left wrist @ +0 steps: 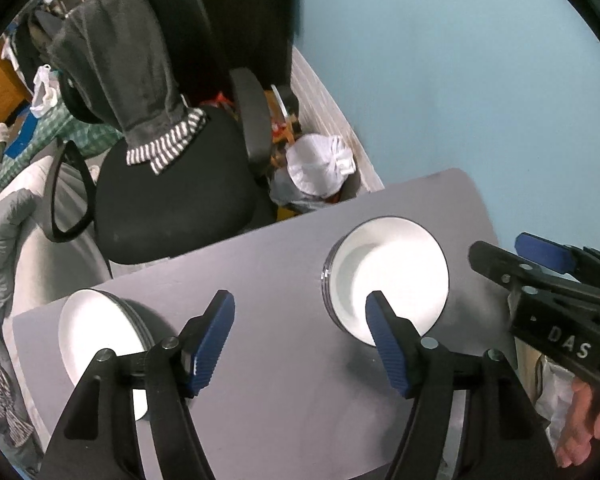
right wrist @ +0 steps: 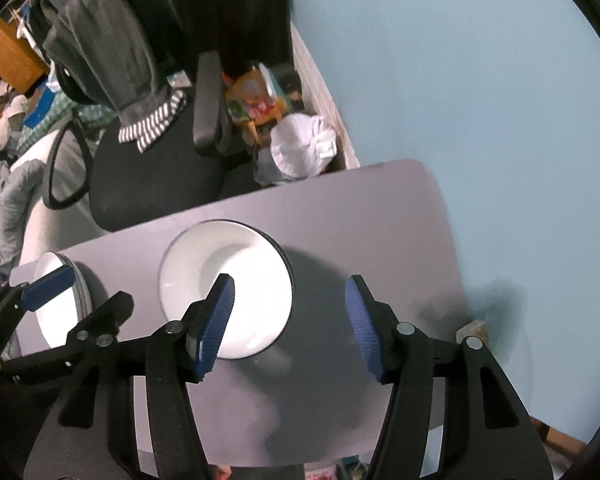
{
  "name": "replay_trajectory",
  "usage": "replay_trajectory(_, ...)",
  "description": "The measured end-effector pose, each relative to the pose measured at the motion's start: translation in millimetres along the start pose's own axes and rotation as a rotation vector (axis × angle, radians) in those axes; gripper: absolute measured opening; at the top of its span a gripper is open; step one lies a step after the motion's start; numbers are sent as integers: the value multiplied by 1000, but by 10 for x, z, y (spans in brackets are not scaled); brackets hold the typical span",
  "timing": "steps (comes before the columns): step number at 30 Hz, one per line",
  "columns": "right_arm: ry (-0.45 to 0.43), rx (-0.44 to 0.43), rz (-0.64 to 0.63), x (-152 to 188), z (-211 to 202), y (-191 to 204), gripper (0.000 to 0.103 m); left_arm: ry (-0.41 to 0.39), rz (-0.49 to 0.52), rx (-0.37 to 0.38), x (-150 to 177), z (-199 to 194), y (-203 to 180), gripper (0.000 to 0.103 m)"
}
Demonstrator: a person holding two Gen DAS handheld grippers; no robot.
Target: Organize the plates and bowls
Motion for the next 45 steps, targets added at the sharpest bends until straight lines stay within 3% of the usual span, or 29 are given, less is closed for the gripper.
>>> replay_trajectory(7,-91,12,-40,54,-316,161,60,-71,1,-11,99,-268,191,70)
replay_trajectory(10,-119,10,-54,82,-423,215,60,-80,2,2,165,-342,243,76)
replay_trajectory(19,-186,-16,-73,207,-704,355,63,-125,-10,14,322,-591,401,76)
replay_trajectory(35,-252,1,-61,453,-1031,362,64,-188,-12,51,460,-973,450,81)
replay_trajectory(45,-279,-5,-81,507,-1162,443,64,-228,-22,24,520,-1254,520,82)
Point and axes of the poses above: each gripper's, at about its wrist camera, not at the fingertips, and z roughly the way its jaws point, y to its left, x to its underside, the point moved 5 cm from there along z, roughly the way its jaws point, and after that the axes turned 14 degrees about -x, right-handed, at the moved point
